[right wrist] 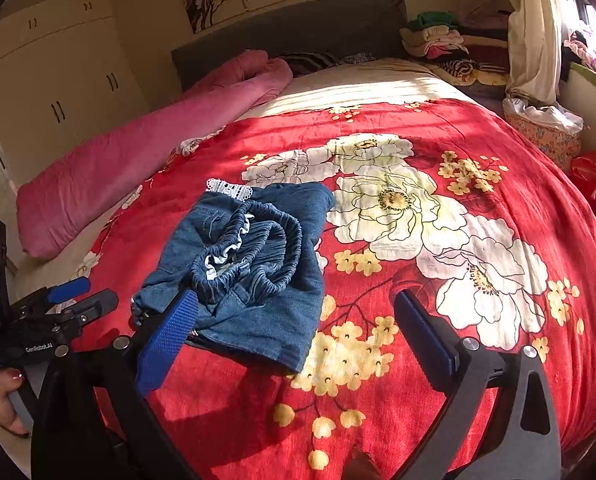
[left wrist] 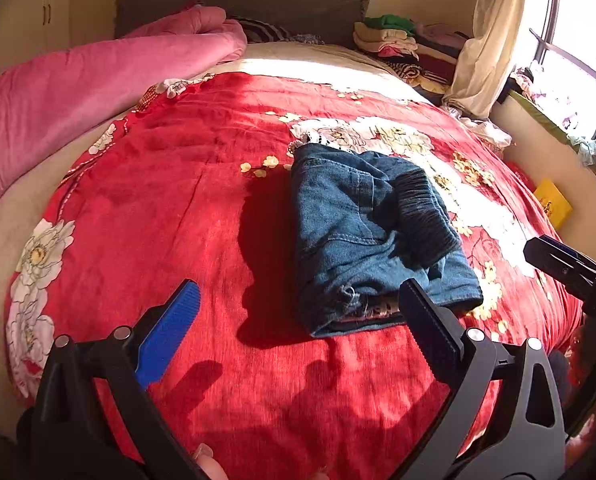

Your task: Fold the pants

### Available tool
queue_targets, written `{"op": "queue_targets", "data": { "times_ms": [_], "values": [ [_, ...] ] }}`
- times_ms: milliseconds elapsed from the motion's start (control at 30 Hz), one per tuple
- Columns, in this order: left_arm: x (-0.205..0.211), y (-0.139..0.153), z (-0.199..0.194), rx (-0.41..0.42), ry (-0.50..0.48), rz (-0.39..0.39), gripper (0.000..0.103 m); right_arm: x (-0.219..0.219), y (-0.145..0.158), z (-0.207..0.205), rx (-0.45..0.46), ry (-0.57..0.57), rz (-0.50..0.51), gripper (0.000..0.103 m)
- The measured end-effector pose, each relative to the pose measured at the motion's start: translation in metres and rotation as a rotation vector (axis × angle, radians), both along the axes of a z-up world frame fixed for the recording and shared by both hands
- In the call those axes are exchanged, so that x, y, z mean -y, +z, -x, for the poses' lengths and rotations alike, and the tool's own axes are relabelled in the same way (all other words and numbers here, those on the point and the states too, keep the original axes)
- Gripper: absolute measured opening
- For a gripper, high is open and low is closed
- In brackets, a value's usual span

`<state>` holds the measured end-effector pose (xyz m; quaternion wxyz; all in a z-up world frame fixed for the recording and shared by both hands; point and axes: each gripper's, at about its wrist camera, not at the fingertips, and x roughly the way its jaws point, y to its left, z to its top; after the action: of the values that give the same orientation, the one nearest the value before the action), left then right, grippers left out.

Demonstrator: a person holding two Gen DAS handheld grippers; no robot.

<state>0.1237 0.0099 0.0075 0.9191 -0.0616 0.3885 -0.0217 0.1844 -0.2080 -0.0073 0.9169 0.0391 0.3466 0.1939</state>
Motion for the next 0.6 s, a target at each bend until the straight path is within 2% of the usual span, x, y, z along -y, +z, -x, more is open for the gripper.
{"op": "queue_targets", "data": {
  "times_ms": [300,600],
  "values": [
    [0.013,-0.009,0.040,0.006,-0.002,-0.028,0.093,0.002,-0.009,0.037,0.028,-0.040,0.041,0.098],
    [0.019,-0.023,0.053,0.002,-0.002,-0.022,0.093,0.008,-0.035,0.053,-0.016,-0.066,0.023,0.098]
  ]
}}
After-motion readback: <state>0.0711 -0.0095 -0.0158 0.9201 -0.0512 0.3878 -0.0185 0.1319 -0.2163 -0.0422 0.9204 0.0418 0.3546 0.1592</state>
